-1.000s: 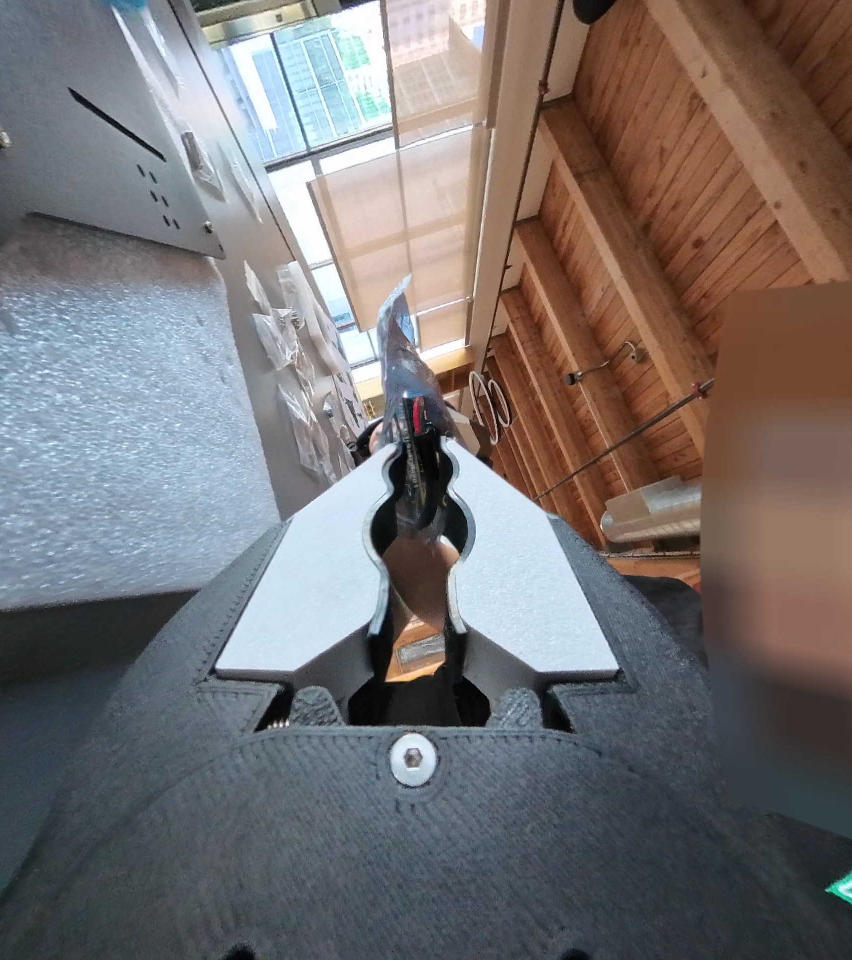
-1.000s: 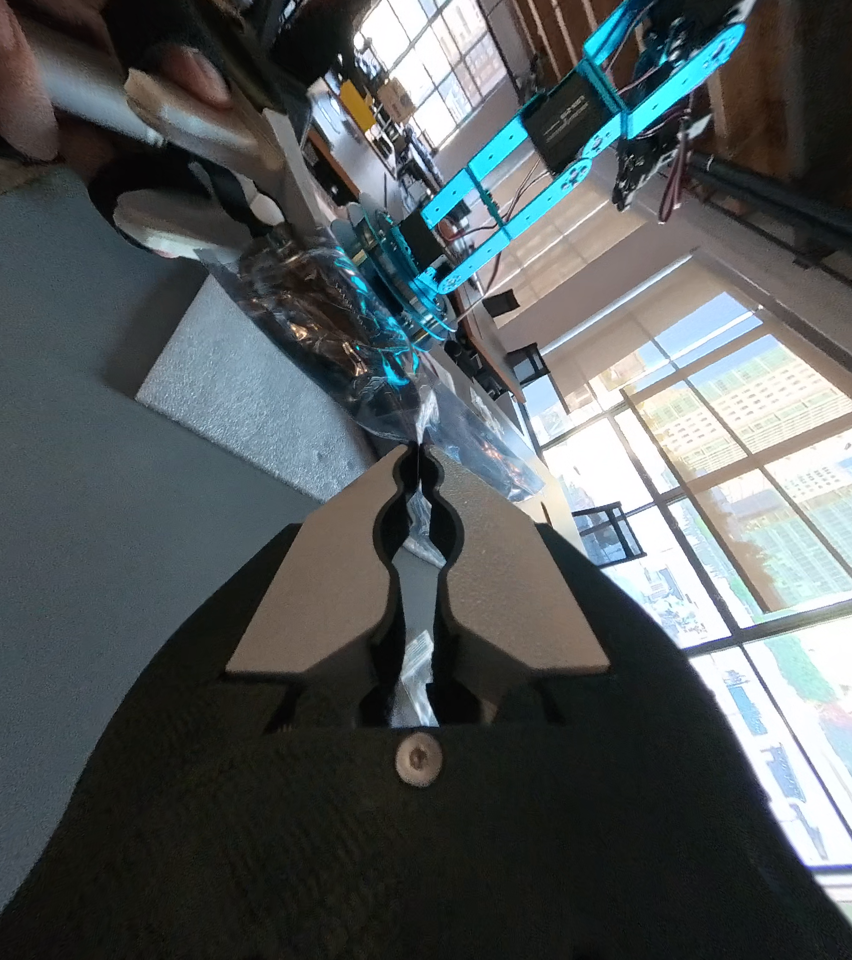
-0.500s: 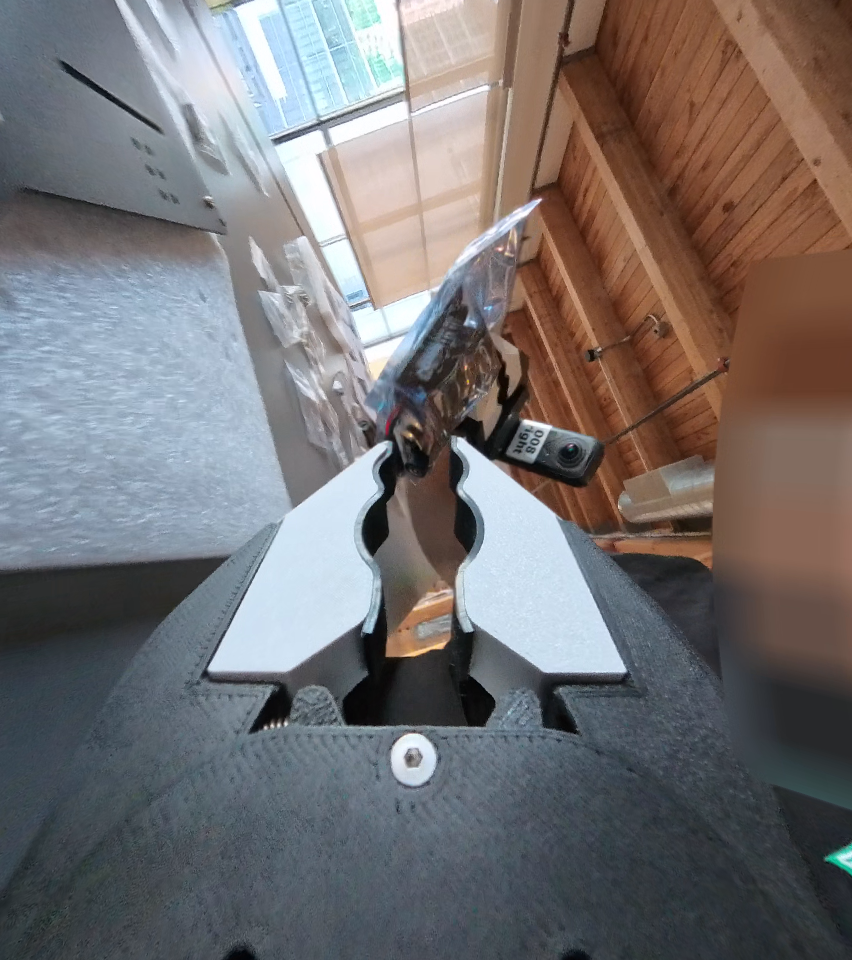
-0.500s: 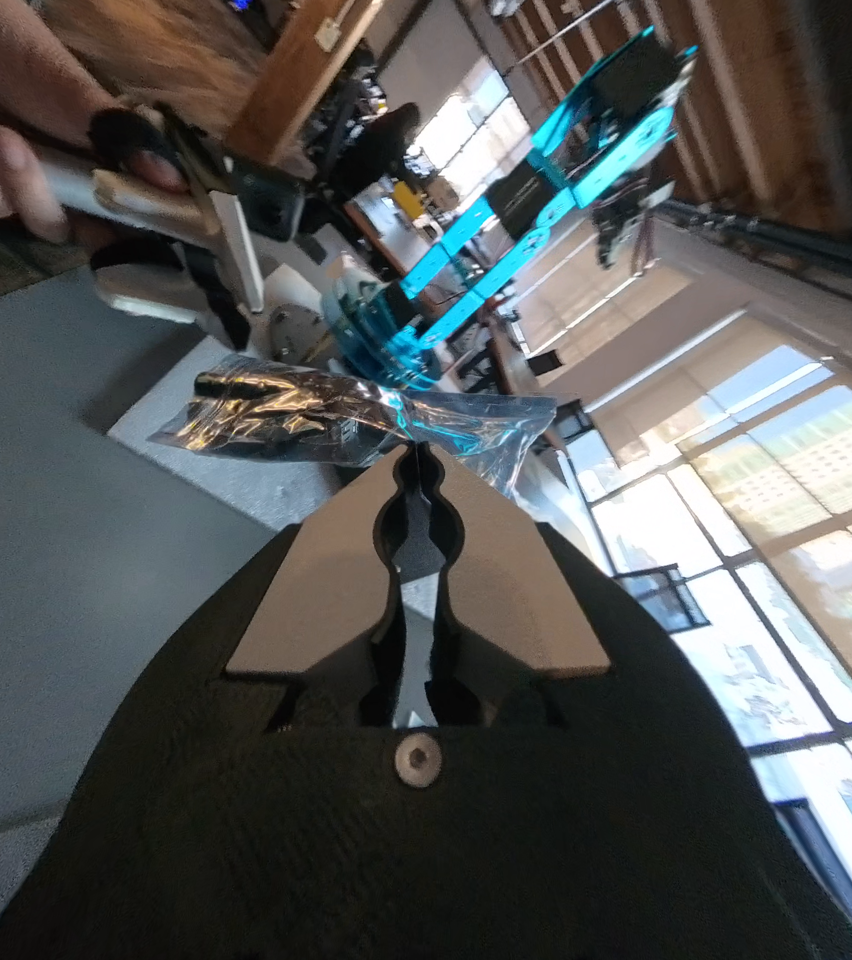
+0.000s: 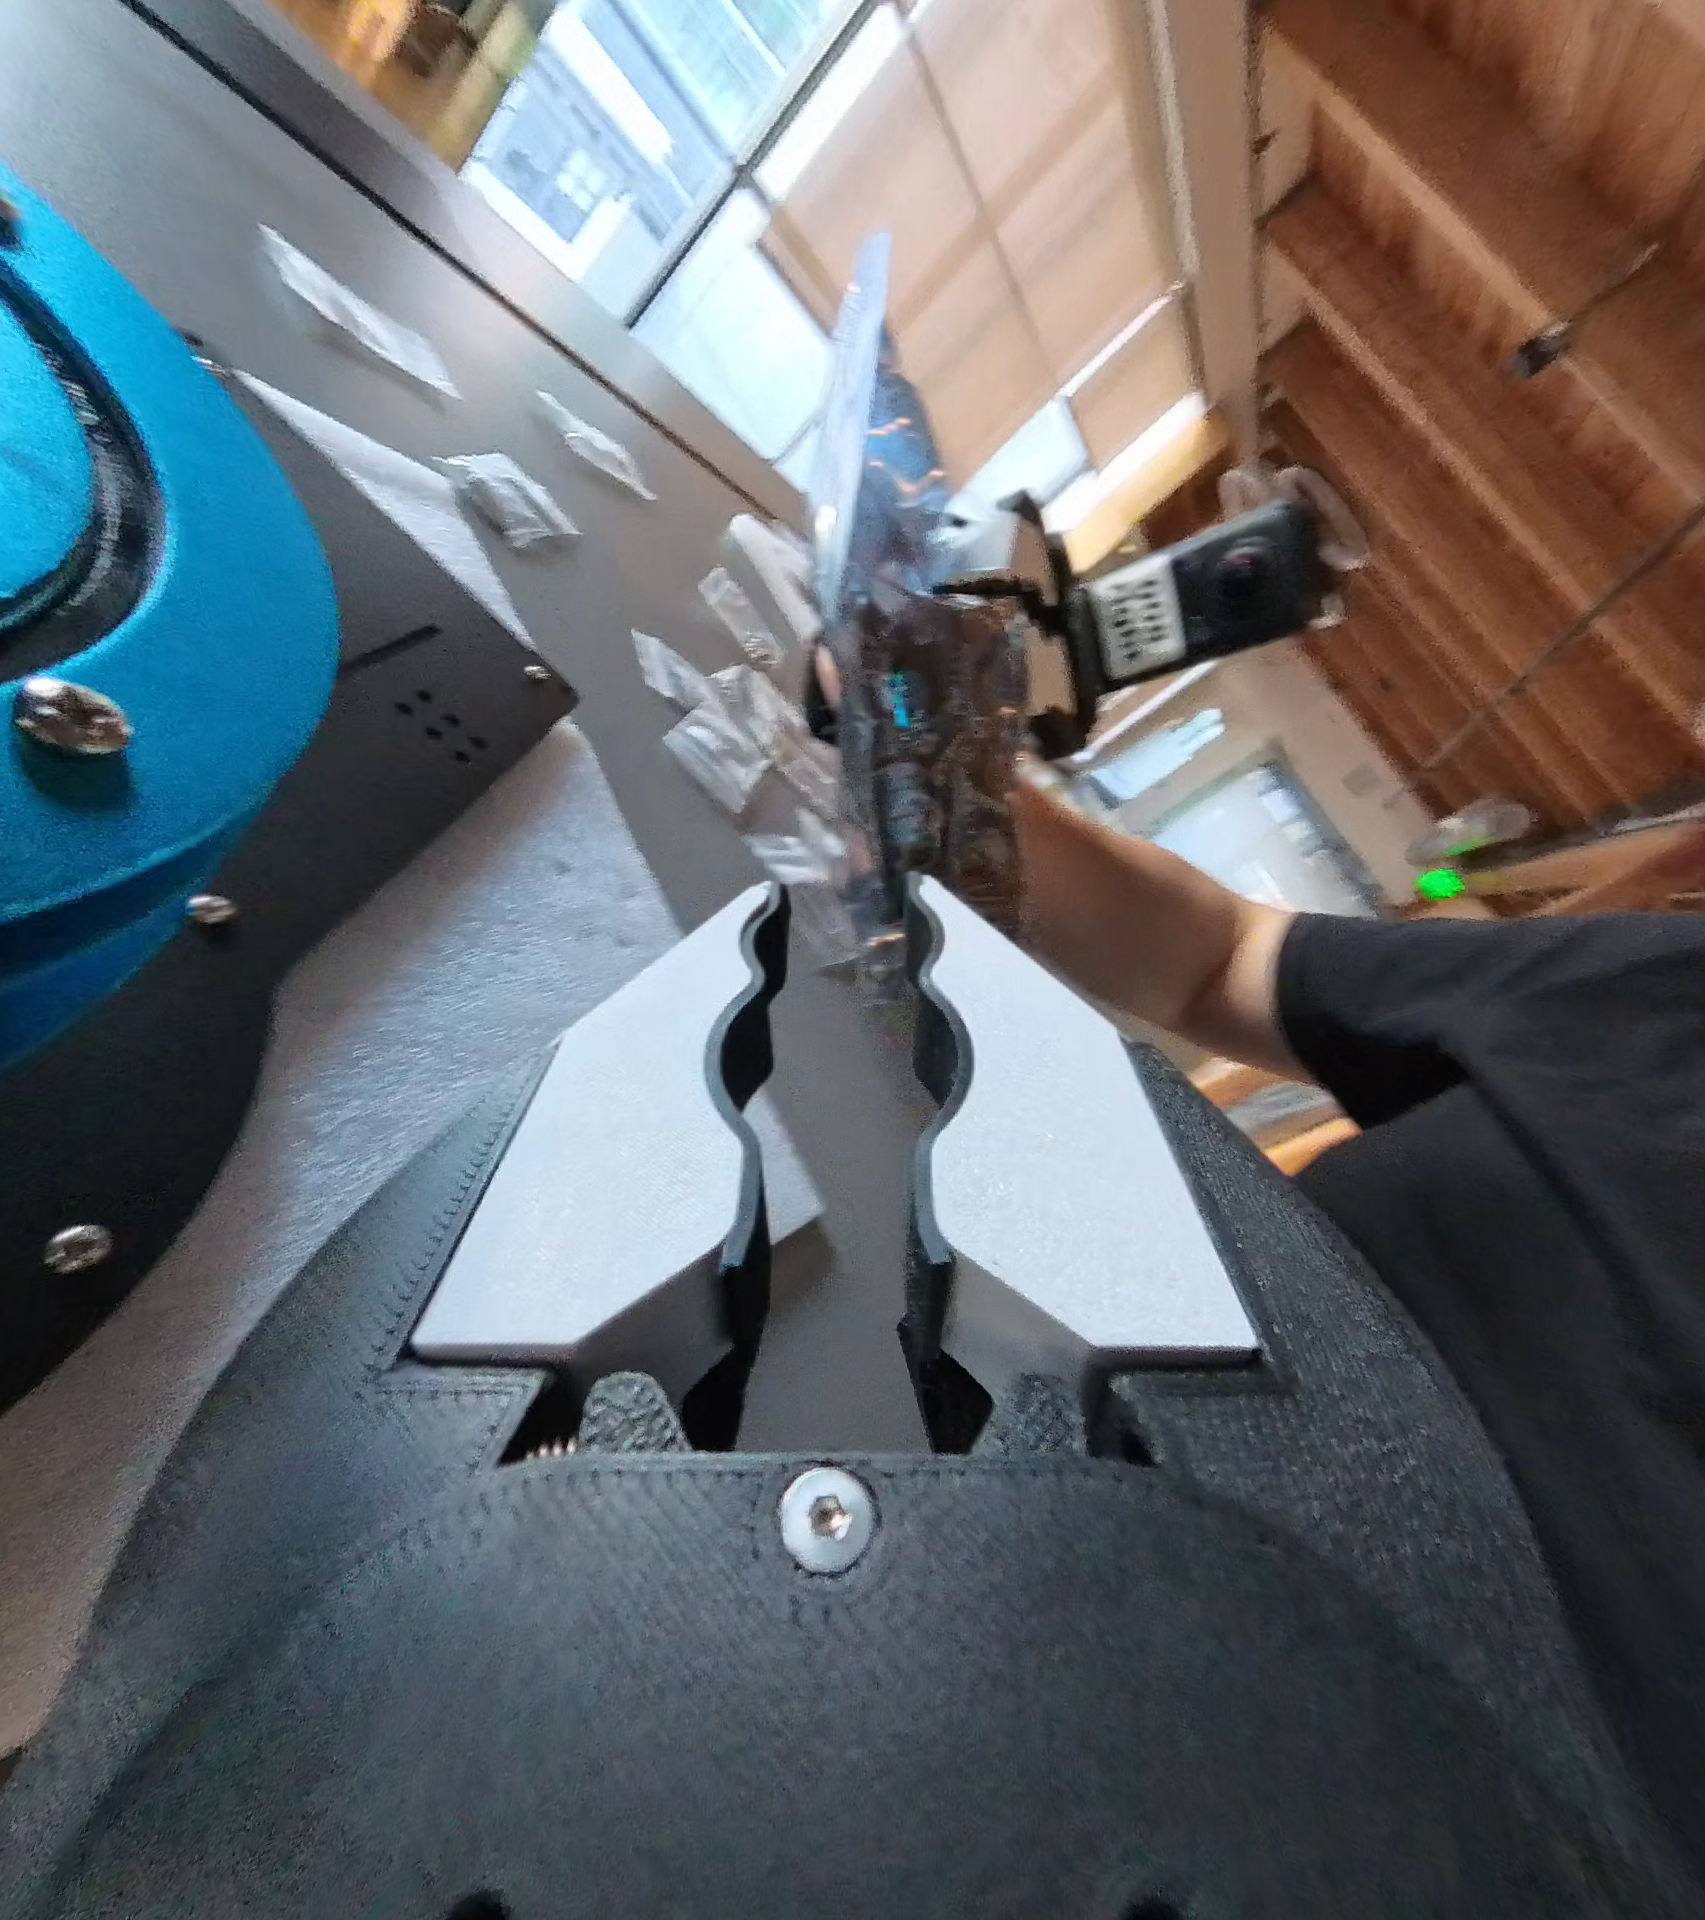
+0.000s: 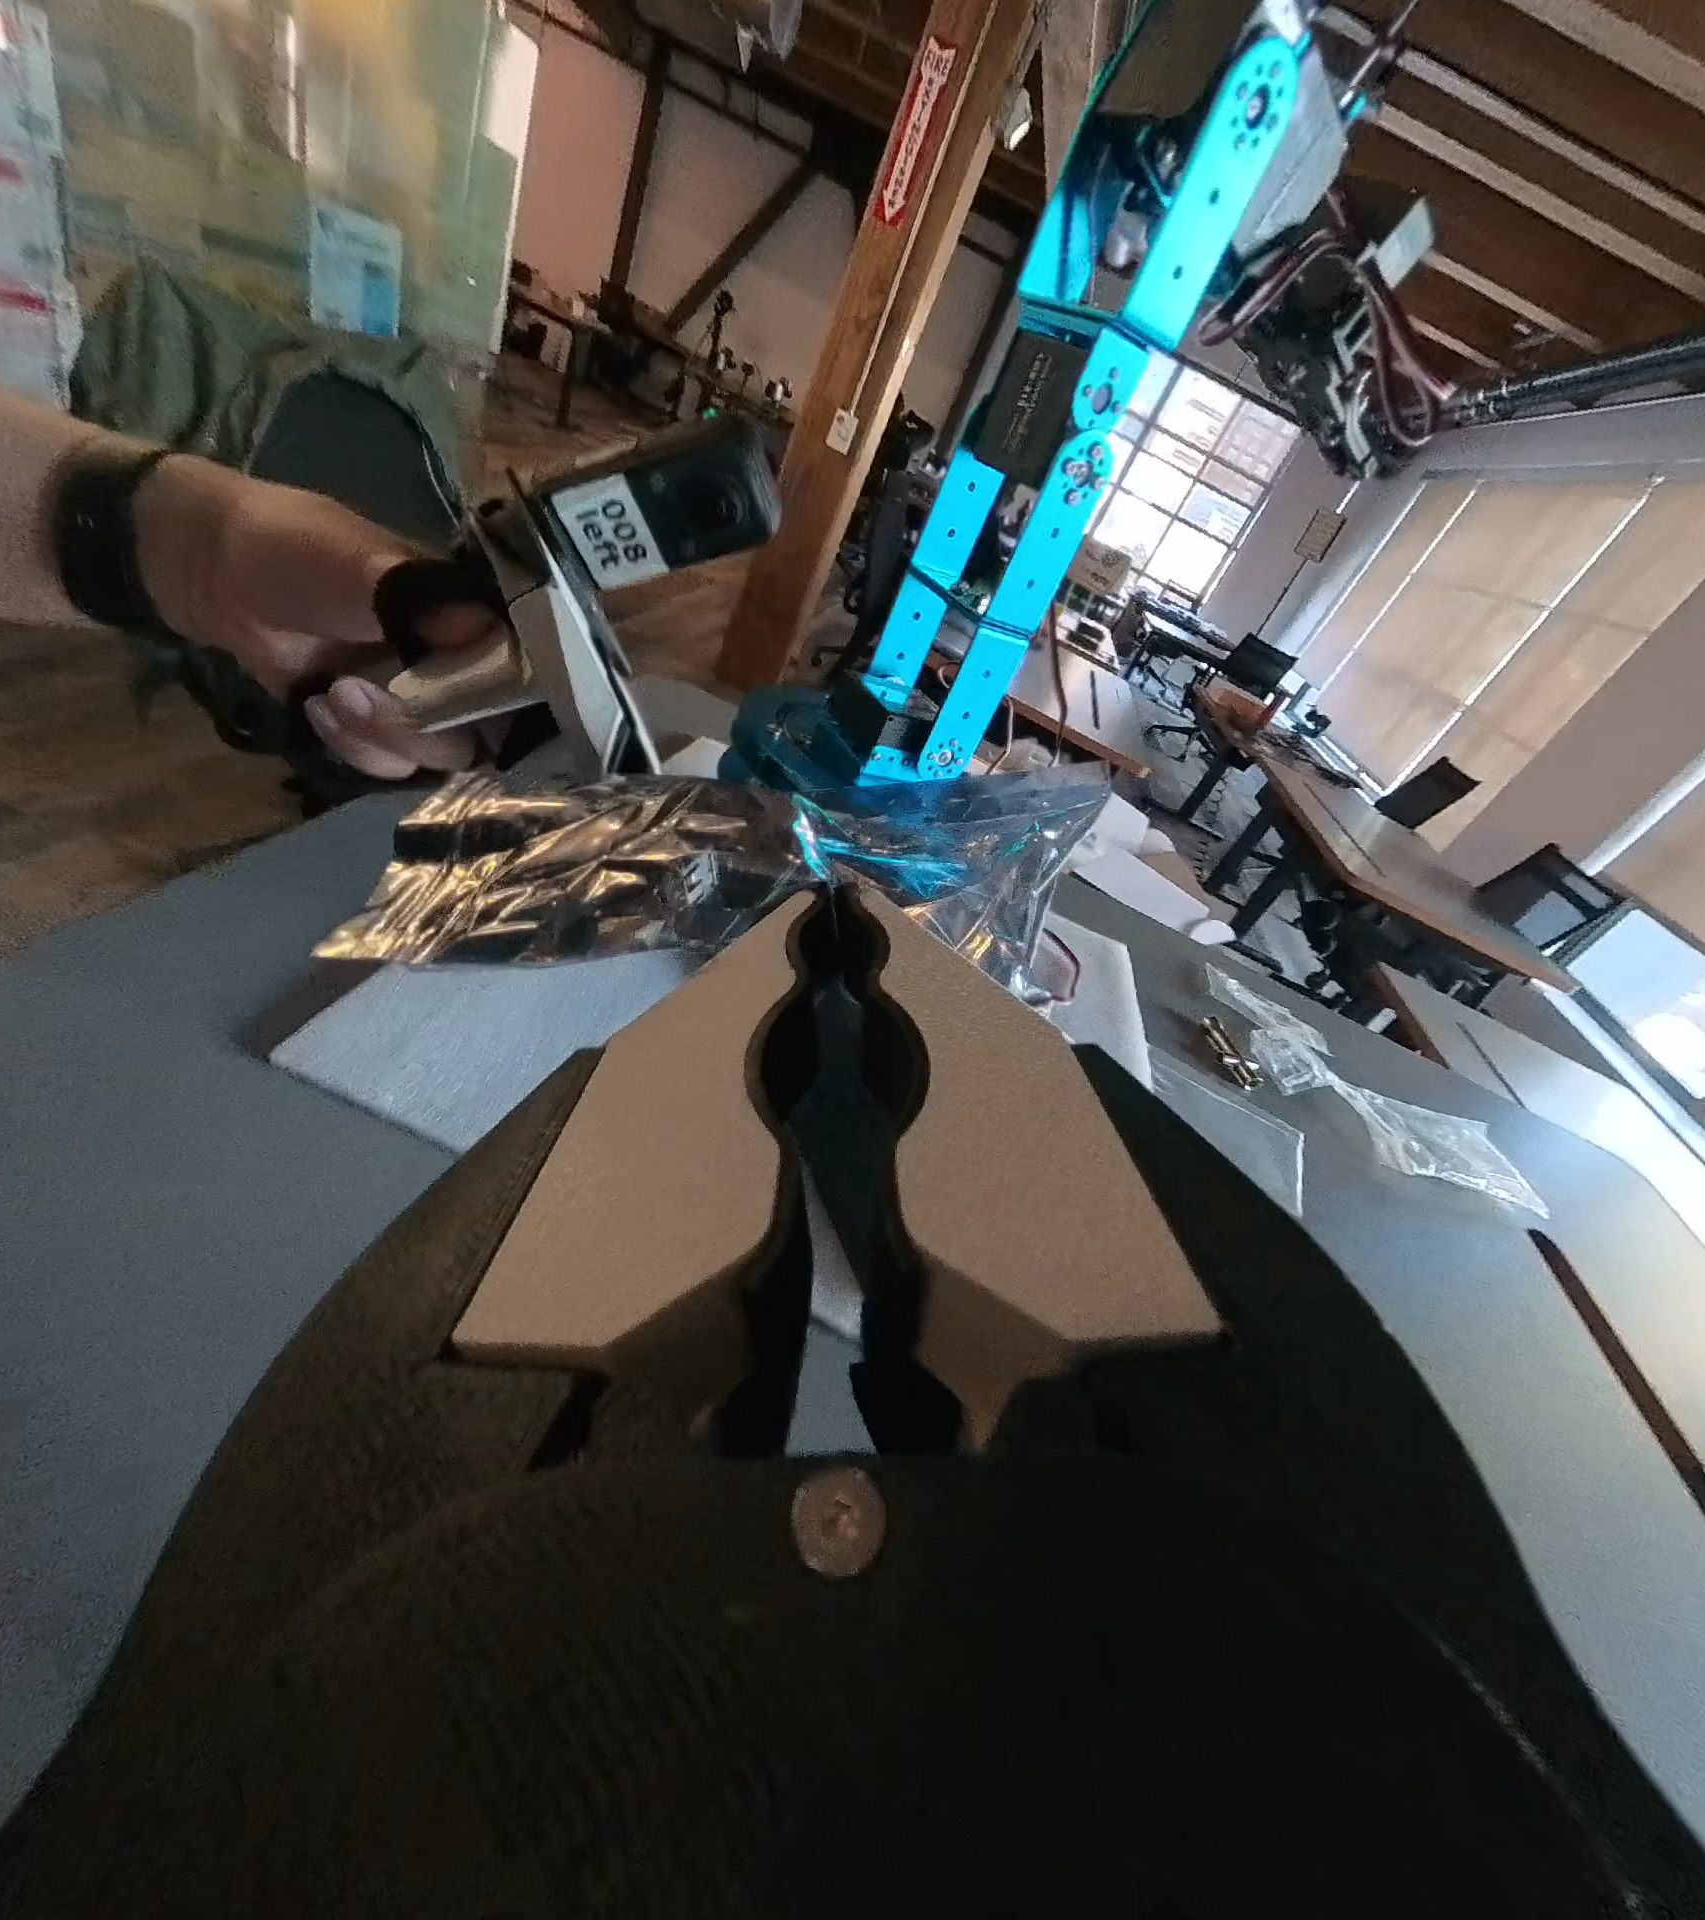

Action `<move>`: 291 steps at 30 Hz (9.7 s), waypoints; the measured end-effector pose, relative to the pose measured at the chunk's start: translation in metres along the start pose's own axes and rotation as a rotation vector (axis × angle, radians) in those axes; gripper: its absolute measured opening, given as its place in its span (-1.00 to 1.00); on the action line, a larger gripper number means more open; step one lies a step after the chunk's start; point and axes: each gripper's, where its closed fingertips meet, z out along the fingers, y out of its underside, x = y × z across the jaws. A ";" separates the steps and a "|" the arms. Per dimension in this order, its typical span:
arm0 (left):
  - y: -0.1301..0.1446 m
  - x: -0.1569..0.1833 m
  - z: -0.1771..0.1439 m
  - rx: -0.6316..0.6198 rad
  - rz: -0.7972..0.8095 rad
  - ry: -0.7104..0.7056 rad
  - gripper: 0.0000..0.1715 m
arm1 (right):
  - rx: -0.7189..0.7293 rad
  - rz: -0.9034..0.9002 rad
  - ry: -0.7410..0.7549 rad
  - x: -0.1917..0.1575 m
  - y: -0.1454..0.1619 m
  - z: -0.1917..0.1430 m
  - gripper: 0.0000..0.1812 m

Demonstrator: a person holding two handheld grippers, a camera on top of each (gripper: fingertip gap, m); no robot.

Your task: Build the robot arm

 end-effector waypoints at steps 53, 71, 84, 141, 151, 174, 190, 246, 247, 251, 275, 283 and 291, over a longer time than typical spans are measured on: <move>0.036 -0.011 -0.008 -0.060 0.130 -0.323 -1.00 | -0.465 0.032 0.290 -0.096 0.031 0.028 -0.83; 0.039 -0.002 -0.003 -0.122 0.137 -0.365 -1.00 | -0.545 -0.206 0.243 -0.106 0.038 0.029 -0.83; 0.032 0.001 0.000 -0.069 0.060 -0.241 -1.00 | -0.575 -0.210 0.279 -0.103 0.041 0.024 -0.84; 0.030 0.025 0.004 0.025 0.799 -0.445 -1.00 | -0.232 0.030 0.442 -0.081 -0.011 0.036 -0.97; 0.028 0.027 0.009 0.082 0.752 -0.407 -1.00 | -0.277 0.069 0.447 -0.079 -0.001 0.035 -0.89; 0.031 0.025 0.005 0.050 0.817 -0.442 -1.00 | -0.334 -0.028 0.433 -0.082 0.001 0.035 -1.00; 0.038 0.034 0.010 -0.020 0.878 -0.366 -1.00 | -0.369 -0.198 0.411 -0.086 -0.002 0.035 -1.00; 0.011 0.005 0.087 -0.610 0.841 -0.060 -0.97 | -0.223 0.396 0.000 -0.051 0.041 -0.045 -1.00; 0.014 0.002 0.087 -0.624 0.828 -0.057 -1.00 | -0.217 0.399 0.000 -0.051 0.041 -0.045 -1.00; 0.019 -0.004 0.090 -0.590 0.761 -0.043 -1.00 | -0.231 0.404 0.029 -0.047 0.045 -0.046 -1.00; 0.019 -0.004 0.098 -0.366 0.718 -0.037 -1.00 | -0.214 0.616 0.017 -0.038 0.050 -0.039 -1.00; 0.040 -0.017 0.105 -0.454 0.779 -0.086 -1.00 | -0.230 0.601 0.033 -0.038 0.050 -0.022 -1.00; 0.028 -0.016 0.104 -0.397 0.699 -0.100 -1.00 | -0.305 0.618 0.058 -0.036 0.060 -0.052 -0.98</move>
